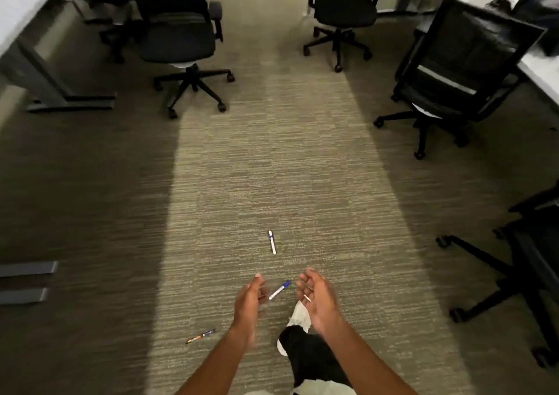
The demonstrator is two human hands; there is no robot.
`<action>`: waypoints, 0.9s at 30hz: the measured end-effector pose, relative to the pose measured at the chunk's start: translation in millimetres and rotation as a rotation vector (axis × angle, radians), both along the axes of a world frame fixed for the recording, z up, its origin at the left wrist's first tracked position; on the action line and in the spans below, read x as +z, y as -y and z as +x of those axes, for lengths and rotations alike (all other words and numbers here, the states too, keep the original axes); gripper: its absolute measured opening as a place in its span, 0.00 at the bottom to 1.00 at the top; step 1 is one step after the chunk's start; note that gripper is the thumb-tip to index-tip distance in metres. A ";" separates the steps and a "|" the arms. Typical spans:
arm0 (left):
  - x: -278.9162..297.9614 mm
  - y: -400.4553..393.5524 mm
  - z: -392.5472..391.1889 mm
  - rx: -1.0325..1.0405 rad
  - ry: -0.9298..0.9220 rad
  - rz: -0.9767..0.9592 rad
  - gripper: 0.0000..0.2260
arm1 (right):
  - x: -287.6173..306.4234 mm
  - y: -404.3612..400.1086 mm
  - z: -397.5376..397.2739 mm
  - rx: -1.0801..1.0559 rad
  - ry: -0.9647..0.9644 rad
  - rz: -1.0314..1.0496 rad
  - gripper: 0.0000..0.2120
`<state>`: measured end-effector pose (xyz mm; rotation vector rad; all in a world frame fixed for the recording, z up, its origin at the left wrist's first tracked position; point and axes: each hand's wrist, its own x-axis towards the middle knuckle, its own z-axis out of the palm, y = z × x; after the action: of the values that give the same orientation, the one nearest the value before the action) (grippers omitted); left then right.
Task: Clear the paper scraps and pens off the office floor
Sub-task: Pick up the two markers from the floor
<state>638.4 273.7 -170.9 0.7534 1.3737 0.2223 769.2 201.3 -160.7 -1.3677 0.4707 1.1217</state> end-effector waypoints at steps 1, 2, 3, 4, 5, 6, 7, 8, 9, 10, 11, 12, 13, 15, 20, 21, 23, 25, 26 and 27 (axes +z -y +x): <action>1.2 -9.7 15.3 0.001 -0.015 0.008 0.16 | -1.6 -9.1 16.4 0.010 -0.007 0.010 0.04; 3.1 -18.4 31.2 0.002 -0.022 0.012 0.16 | -4.0 -17.1 31.9 0.013 -0.011 0.019 0.04; 4.1 -26.2 46.6 -0.005 -0.024 0.016 0.16 | -7.2 -24.2 46.1 0.007 -0.017 0.019 0.04; 4.5 -33.6 61.2 -0.015 -0.025 0.020 0.16 | -11.0 -31.1 59.0 -0.004 -0.027 0.014 0.05; 5.5 -40.0 72.5 -0.026 -0.026 0.024 0.16 | -13.4 -37.3 68.5 -0.018 -0.037 0.007 0.06; 4.5 -46.2 84.0 -0.034 -0.032 0.026 0.17 | -17.3 -43.5 78.0 -0.028 -0.052 -0.001 0.07; 2.9 -51.4 94.6 -0.042 -0.040 0.027 0.17 | -21.6 -48.7 86.4 -0.031 -0.065 -0.009 0.08; 0.4 -56.0 103.9 -0.054 -0.046 0.031 0.17 | -27.1 -53.2 93.4 -0.027 -0.075 -0.017 0.08; -3.0 -60.0 111.2 -0.067 -0.052 0.038 0.17 | -32.6 -57.2 99.1 -0.020 -0.082 -0.023 0.07; -6.1 -63.1 116.1 -0.083 -0.059 0.043 0.16 | -36.9 -60.2 103.0 -0.012 -0.085 -0.023 0.06; -12.1 -66.8 120.3 -0.095 -0.072 0.044 0.16 | -42.9 -63.5 107.0 -0.009 -0.088 -0.025 0.05; -19.1 -71.1 123.5 -0.100 -0.089 0.043 0.16 | -49.4 -68.1 110.5 -0.006 -0.090 -0.032 0.04; -27.6 -75.1 125.1 -0.104 -0.110 0.042 0.16 | -56.2 -71.8 112.5 0.003 -0.088 -0.047 0.03; -43.1 -83.0 124.0 -0.111 -0.151 0.048 0.14 | -69.1 -76.6 113.1 0.029 -0.084 -0.097 0.05; -99.3 -108.3 118.7 -0.104 -0.220 -0.001 0.08 | -130.9 -87.1 113.0 0.028 -0.095 -0.234 0.05; -115.3 -115.4 117.9 -0.111 -0.227 0.005 0.08 | -149.8 -91.4 111.4 0.023 -0.105 -0.248 0.04; -149.7 -130.6 119.8 -0.125 -0.257 0.028 0.07 | -190.5 -100.9 108.8 0.039 -0.117 -0.273 0.07; -184.4 -148.0 125.5 -0.162 -0.296 0.048 0.07 | -232.1 -110.4 107.1 0.055 -0.129 -0.298 0.10; -205.7 -156.7 129.4 -0.199 -0.315 0.056 0.08 | -255.6 -115.5 106.1 0.049 -0.135 -0.316 0.09; -226.9 -165.5 134.2 -0.242 -0.334 0.066 0.08 | -278.2 -120.5 105.1 0.034 -0.143 -0.337 0.07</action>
<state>772.6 439.2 -397.8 1.0371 1.5774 -0.0524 874.3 321.8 -438.9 -1.5964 0.7698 1.2110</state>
